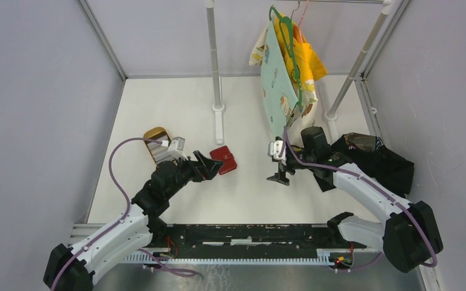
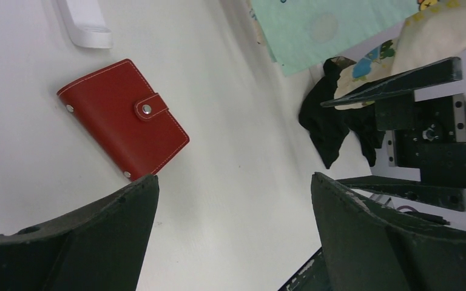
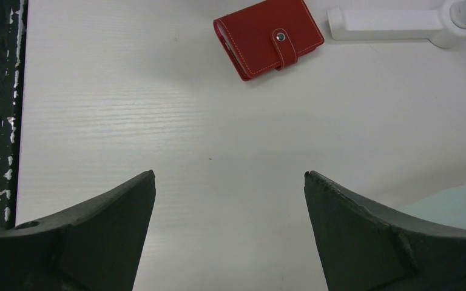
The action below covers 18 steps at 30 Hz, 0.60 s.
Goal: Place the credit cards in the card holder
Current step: Move the card holder to the center of the board.
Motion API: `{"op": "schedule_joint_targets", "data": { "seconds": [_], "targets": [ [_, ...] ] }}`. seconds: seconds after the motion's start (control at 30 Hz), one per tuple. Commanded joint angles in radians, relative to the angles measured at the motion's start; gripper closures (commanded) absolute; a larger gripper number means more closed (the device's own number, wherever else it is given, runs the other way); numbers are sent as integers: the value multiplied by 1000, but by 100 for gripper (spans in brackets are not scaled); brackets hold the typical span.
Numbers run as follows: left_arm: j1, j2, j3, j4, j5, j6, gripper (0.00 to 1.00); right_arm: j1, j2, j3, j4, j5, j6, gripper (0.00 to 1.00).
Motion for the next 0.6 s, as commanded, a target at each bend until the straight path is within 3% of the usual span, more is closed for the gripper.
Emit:
{"op": "schedule_joint_targets", "data": {
  "seconds": [0.0,0.17,0.57],
  "targets": [
    [-2,-67,-15,1,34,-53,0,-4,-8,15,-24,-75,-85,2],
    [-2,-50,15,0,16,-60,1,-3,-10,10,-28,-85,-101,2],
    [-4,176,112,-29,-45,-97,4,-19,-9,-20,-4,-111,-104,2]
  ]
}}
